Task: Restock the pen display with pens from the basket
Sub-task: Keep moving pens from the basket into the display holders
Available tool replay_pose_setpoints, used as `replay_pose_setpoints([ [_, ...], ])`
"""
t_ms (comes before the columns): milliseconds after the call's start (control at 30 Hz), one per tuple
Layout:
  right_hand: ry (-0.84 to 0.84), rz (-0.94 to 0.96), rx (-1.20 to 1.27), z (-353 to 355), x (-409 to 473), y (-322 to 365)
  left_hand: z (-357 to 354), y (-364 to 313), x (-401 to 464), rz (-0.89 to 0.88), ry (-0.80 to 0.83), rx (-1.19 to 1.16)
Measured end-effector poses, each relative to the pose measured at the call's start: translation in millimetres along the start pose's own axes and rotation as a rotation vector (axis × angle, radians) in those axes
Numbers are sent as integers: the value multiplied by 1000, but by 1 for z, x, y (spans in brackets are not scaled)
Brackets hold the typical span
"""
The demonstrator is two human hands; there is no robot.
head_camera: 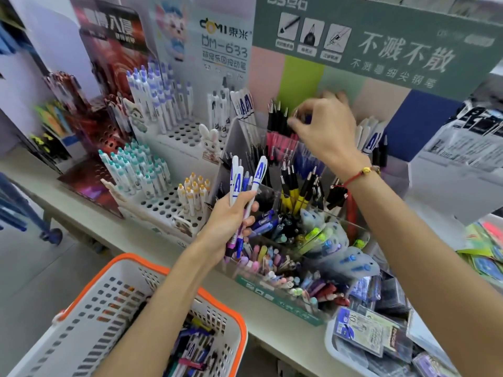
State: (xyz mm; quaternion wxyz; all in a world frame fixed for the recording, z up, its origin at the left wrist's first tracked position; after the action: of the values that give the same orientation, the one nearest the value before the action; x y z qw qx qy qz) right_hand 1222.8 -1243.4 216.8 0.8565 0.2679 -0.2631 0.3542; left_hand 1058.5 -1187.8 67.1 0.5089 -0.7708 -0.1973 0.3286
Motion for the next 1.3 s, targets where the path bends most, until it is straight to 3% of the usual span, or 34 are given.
replay_pose_setpoints([
  [167, 36, 77, -157, 2, 8, 11, -1, -2, -5, -26, 29, 34],
  [300, -153, 60, 91, 21, -19, 22, -2, -3, -8, -40, 44, -5],
  [467, 383, -265, 446, -20, -76, 18, -10, -5, -10, -79, 63, -33],
  [567, 530, -479, 779, -25, -88, 19, -7, -7, -8, -93, 25, -51],
  [667, 469, -552, 907, -21, -77, 23, -3, -14, -8, -89, 0, -78],
  [733, 306, -615, 970, -13, -56, 21, 7, -18, -3, -66, -87, -60],
  [933, -187, -298, 693, 10, 22, 35, 25, -14, 10, 31, -166, -100],
  [1133, -404, -36, 336, -3, 40, 58, 25, -13, 15, 43, -158, -104],
  [1200, -411, -1, 296, -8, 39, 60, 26, -17, 17, 20, -149, -95],
  [1300, -135, 62, 110, -39, 36, 62, 23, -23, 19, -7, -108, -85],
])
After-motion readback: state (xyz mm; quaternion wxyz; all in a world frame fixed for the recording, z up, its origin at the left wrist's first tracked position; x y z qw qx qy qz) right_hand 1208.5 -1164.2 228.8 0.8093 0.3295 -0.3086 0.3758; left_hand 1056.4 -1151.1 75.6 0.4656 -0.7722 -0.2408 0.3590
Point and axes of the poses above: each hand's wrist, its own x-axis towards the middle knuckle, its own z-axis out of the back of the hand, y = z × x, the point moved 7 cm from there along x, towards the middle knuckle, and after that the axes turned 11 degrees about -y, right-handed, at the moved point
